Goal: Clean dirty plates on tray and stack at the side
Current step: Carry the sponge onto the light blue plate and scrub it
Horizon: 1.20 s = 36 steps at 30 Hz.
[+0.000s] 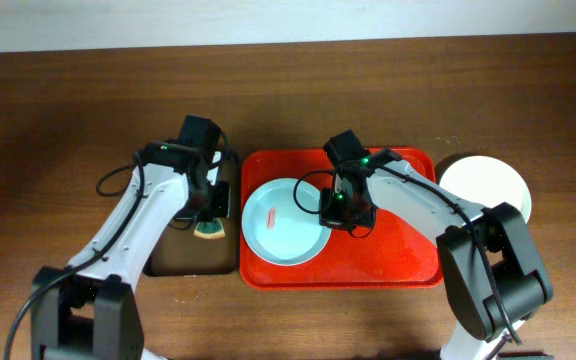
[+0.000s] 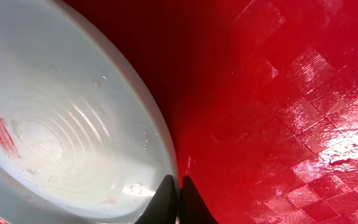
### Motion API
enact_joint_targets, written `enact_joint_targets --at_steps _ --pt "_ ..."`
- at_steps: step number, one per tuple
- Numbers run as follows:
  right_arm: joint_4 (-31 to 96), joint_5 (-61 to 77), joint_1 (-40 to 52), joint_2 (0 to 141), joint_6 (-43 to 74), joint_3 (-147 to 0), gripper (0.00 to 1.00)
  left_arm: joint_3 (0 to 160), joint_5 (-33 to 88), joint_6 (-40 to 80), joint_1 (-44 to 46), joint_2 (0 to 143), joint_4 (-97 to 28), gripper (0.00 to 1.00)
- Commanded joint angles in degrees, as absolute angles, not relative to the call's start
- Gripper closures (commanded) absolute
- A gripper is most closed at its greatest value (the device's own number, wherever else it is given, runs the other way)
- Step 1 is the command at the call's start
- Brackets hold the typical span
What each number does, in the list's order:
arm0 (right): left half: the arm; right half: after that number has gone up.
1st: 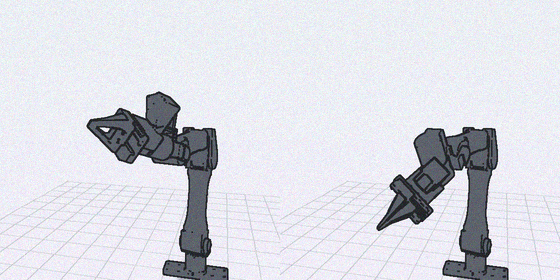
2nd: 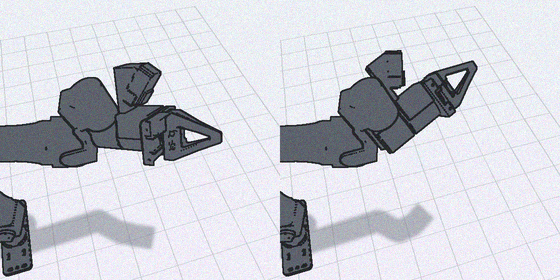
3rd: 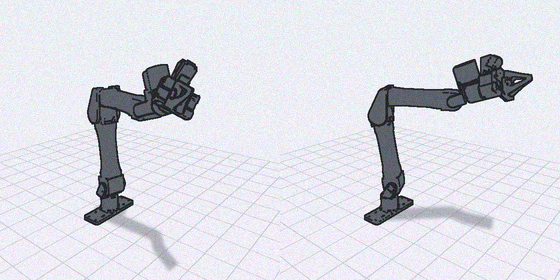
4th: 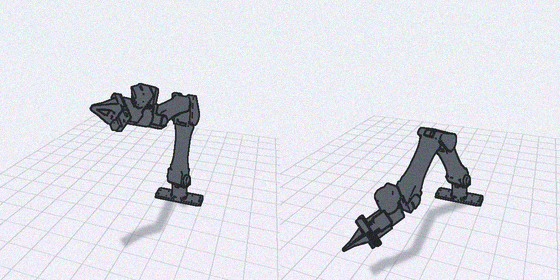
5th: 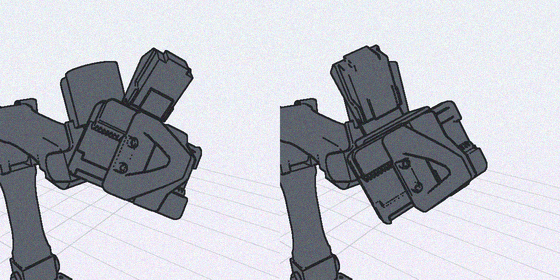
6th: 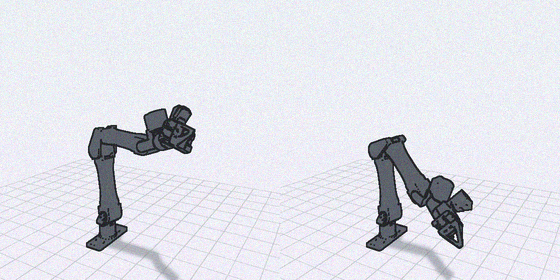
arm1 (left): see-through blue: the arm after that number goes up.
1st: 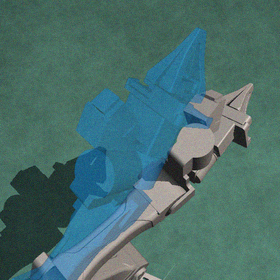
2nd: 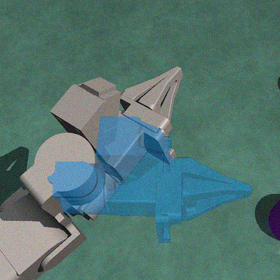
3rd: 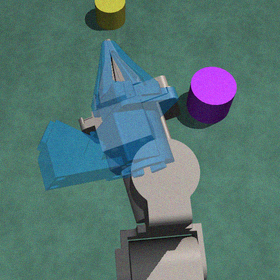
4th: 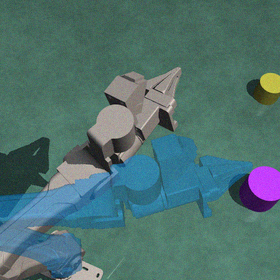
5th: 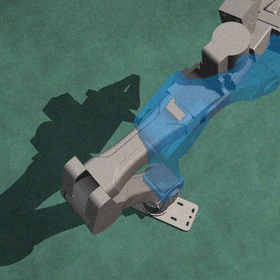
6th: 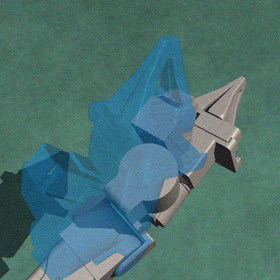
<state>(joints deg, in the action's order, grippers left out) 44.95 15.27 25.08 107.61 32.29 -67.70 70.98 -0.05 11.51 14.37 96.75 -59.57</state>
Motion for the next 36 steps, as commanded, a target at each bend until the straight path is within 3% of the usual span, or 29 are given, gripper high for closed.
enact_joint_targets --at_steps 1,9,19,36 --pt "45.8 14.1 25.5 106.9 31.7 -67.6 0.96 71.0 -0.1 10.6 14.6 98.1 -59.7 1.00" --pt "46.2 13.0 25.5 106.8 31.7 -67.6 0.96 74.1 1.1 12.5 16.2 93.1 -55.5 1.00" --pt "46.0 12.8 25.5 106.9 31.7 -67.6 0.96 74.1 6.3 15.8 24.4 94.1 -52.5 1.00" --pt "46.0 12.8 25.5 106.9 31.7 -67.6 0.96 74.1 10.9 15.8 28.8 116.6 -44.9 1.00"
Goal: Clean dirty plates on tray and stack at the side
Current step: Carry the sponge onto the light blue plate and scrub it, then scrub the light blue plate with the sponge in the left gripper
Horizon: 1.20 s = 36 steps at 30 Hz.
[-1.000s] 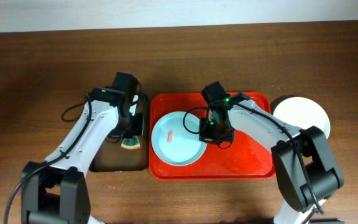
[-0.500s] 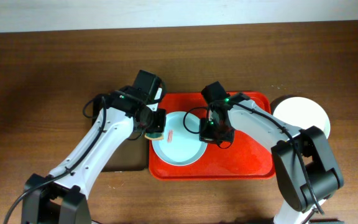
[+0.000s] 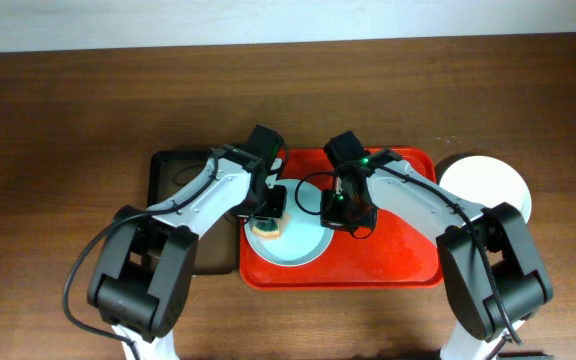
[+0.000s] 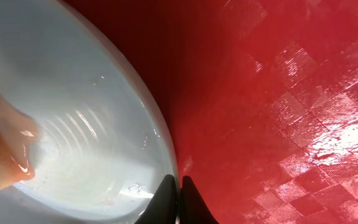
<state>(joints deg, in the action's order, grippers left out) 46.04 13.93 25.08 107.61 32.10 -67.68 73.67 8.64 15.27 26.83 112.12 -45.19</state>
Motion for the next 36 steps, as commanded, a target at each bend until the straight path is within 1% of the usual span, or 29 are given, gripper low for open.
enact_joint_targets --at_steps 1,2,4,7,9,11,13,16,18,24,28,29,33,34,36 --pt "46.0 12.8 25.5 106.9 31.7 -67.6 0.96 74.1 13.2 15.7 29.4 117.4 -45.5 1.00" --pt "46.0 12.8 25.5 106.9 31.8 -67.6 0.96 74.1 14.7 15.0 29.6 117.4 -45.7 1.00" --pt "46.0 12.8 25.5 106.9 31.7 -67.6 0.96 74.2 21.9 13.1 29.3 115.9 -45.6 1.00" --pt "46.0 12.8 25.5 106.9 31.7 -67.6 0.96 74.4 24.9 13.1 27.4 111.8 -45.4 1.00" --pt "46.0 12.8 25.5 106.9 31.7 -67.6 0.96 74.4 24.2 13.1 24.7 104.5 -45.5 1.00" --pt "46.0 12.8 25.5 106.9 31.7 -67.6 0.96 74.4 18.7 13.2 23.9 98.2 -46.0 1.00" --pt "46.0 12.8 25.5 106.9 31.7 -67.6 0.96 74.4 13.6 13.2 24.4 96.1 -46.9 1.00" --pt "46.0 12.8 25.6 106.9 31.8 -67.6 0.96 72.6 9.9 13.2 26.0 96.7 -47.1 1.00" --pt "46.0 12.8 25.6 106.9 31.8 -67.6 0.96 70.7 9.6 13.2 26.2 97.1 -45.8 1.00" --pt "46.0 12.8 25.6 106.9 31.8 -67.6 0.96 62.7 8.7 13.7 26.2 101.0 -35.9 1.00" --pt "45.6 12.9 25.6 106.9 31.8 -67.6 0.96 61.5 9.9 15.2 26.3 108.6 -33.2 1.00" --pt "45.6 12.9 25.6 106.9 31.8 -67.6 0.96 61.5 12.7 15.2 26.3 109.9 -33.2 1.00" --pt "45.6 12.9 25.6 106.9 31.8 -67.6 0.96 62.0 30.9 15.1 25.6 110.1 -31.2 1.00" --pt "45.6 12.9 25.6 106.9 31.8 -67.6 0.96 62.8 36.4 15.1 24.0 109.3 -30.6 1.00" --pt "45.6 12.9 25.6 106.9 31.8 -67.6 0.96 64.2 42.3 15.1 20.3 107.0 -30.7 1.00"
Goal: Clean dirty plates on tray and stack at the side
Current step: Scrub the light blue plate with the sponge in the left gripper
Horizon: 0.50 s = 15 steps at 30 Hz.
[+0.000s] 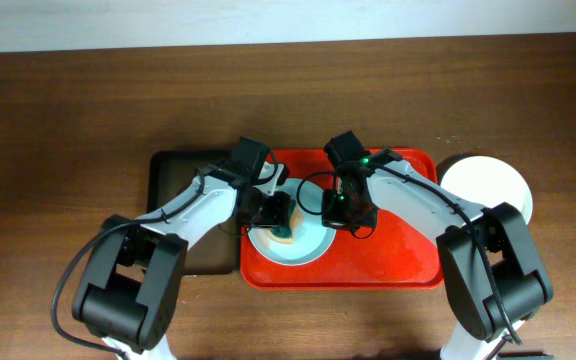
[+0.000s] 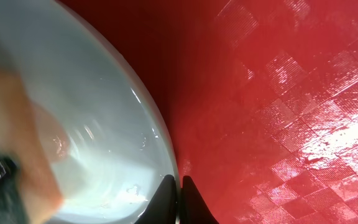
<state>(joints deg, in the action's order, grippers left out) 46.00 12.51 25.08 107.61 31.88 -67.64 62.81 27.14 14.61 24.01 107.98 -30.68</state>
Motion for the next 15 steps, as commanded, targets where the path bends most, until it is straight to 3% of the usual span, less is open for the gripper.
enact_joint_targets --at_steps 1,5,11,15 --pt "45.6 12.8 25.6 106.9 31.7 -67.6 0.96 64.6 42.7 15.1 18.3 105.0 -30.7 1.00" --pt "45.6 12.9 25.6 106.9 31.7 -67.6 0.96 64.7 33.1 15.1 16.1 96.9 -33.2 1.00" --pt "45.4 12.9 25.6 106.9 31.8 -67.6 0.96 61.9 11.4 16.9 24.0 97.0 -36.0 1.00" --pt "45.3 12.8 25.6 106.9 31.8 -67.6 0.96 60.6 7.2 19.1 27.2 100.3 -32.6 1.00"
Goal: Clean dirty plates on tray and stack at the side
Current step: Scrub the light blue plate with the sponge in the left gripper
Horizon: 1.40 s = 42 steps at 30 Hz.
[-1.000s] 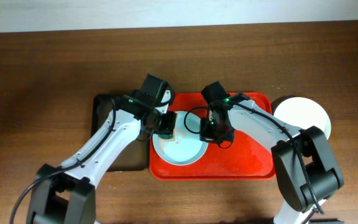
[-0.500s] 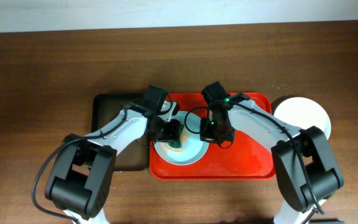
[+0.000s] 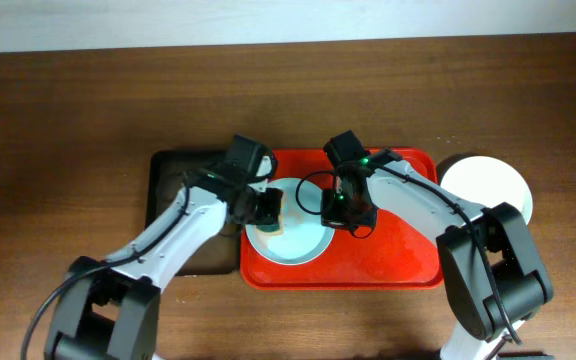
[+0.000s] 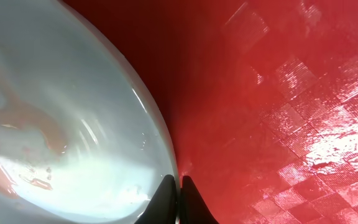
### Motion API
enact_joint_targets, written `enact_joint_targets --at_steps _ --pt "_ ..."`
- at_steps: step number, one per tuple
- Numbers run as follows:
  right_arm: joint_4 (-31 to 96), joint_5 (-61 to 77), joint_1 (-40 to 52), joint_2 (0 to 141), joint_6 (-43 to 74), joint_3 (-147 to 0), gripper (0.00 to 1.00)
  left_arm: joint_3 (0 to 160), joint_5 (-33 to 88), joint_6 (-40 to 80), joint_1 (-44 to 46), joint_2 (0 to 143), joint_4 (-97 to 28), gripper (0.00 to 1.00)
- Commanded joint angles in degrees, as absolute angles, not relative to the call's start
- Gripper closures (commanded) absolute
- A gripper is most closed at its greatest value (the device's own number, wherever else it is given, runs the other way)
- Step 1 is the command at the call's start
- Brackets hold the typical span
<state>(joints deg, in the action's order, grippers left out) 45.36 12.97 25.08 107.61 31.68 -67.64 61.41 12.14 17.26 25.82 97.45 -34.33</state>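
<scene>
A pale blue plate lies on the left part of the red tray. My right gripper is shut on the plate's right rim; in the right wrist view its fingertips pinch the rim of the wet plate. My left gripper is over the plate's left side, shut on a sponge that is mostly hidden beneath it. The sponge shows only as a blurred pinkish shape on the plate.
A stack of white plates sits on the wooden table right of the tray. A dark brown tray lies to the left of the red one, under my left arm.
My left gripper with the sponge has moved from the plate's middle toward its upper left edge. The right gripper still pinches the rim in the same place.
At first the left gripper held the sponge over the dark tray and the plate showed a red smear. Then the sponge was on the plate's left side, then at its middle. Now it is at the left edge and no smear shows. The right gripper held the rim throughout.
</scene>
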Motion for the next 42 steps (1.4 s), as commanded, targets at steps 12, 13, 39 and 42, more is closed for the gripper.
enact_joint_targets --at_steps 12,13,39,42 --pt "45.1 12.9 25.6 106.9 31.7 -67.6 0.96 65.4 37.5 17.2 23.6 105.5 -32.4 1.00" --pt "45.2 12.8 25.6 106.9 31.7 -67.6 0.96 66.0 36.5 17.3 23.0 104.5 -32.4 1.00" --pt "44.9 12.8 25.6 106.9 31.7 -67.6 0.96 67.7 7.9 17.1 26.4 101.1 -37.1 1.00" --pt "44.9 12.8 25.6 106.9 31.8 -67.6 0.96 65.5 7.0 17.1 26.4 103.8 -36.1 1.00"
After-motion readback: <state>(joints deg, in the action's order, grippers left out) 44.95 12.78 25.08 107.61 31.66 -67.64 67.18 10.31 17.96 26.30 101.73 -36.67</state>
